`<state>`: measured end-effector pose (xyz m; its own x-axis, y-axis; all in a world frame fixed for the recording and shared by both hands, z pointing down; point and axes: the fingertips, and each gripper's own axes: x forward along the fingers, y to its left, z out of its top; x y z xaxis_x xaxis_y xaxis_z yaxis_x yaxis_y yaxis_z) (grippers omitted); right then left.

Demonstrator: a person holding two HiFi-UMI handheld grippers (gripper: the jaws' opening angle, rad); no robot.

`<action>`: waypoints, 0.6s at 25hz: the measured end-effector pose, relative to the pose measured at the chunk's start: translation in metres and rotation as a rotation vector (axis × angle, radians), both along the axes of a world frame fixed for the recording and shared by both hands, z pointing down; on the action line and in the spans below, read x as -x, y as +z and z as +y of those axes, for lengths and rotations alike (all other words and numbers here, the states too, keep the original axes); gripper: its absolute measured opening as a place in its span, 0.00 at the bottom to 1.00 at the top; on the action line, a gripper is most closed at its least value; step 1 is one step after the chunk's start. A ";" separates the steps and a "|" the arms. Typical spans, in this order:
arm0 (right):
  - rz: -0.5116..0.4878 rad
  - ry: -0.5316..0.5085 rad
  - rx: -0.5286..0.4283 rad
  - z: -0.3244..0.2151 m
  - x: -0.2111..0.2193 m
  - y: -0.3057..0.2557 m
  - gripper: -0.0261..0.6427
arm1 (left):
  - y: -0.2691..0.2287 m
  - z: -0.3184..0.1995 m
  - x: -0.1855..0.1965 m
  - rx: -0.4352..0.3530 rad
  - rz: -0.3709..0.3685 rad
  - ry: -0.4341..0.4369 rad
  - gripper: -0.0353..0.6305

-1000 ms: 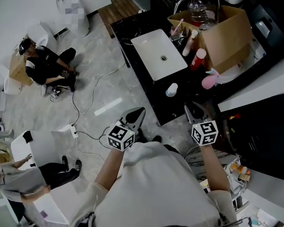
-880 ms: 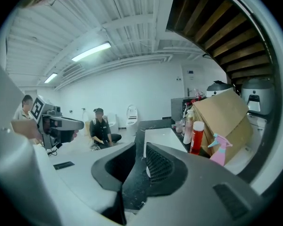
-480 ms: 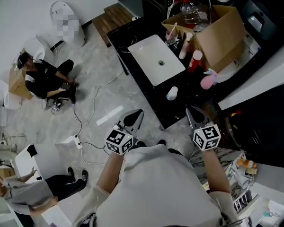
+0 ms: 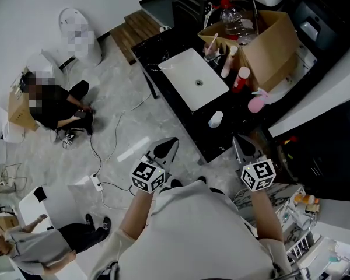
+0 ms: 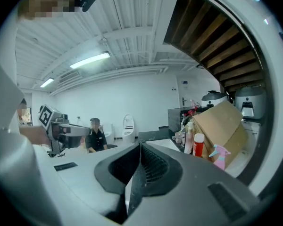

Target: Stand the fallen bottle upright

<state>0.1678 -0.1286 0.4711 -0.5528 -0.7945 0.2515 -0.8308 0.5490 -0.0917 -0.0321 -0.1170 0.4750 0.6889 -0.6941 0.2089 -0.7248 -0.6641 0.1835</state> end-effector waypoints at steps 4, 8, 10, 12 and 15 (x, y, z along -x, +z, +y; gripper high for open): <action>-0.007 0.010 -0.002 0.002 0.006 -0.002 0.09 | -0.001 0.003 0.007 -0.001 0.003 0.005 0.07; -0.008 0.015 -0.008 0.002 0.012 -0.004 0.09 | -0.001 0.004 0.014 0.001 0.006 0.008 0.07; -0.008 0.016 -0.011 0.003 0.014 -0.005 0.09 | -0.002 0.005 0.016 0.000 0.007 0.011 0.07; -0.006 0.017 -0.012 0.003 0.016 -0.006 0.09 | -0.002 0.004 0.017 -0.002 0.009 0.012 0.07; -0.006 0.019 -0.012 0.003 0.017 -0.006 0.09 | -0.002 0.004 0.018 -0.003 0.016 0.009 0.07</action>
<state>0.1513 -0.1256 0.4651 -0.5394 -0.8077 0.2380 -0.8403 0.5346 -0.0902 -0.0504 -0.1127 0.4730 0.6983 -0.6884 0.1960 -0.7158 -0.6712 0.1930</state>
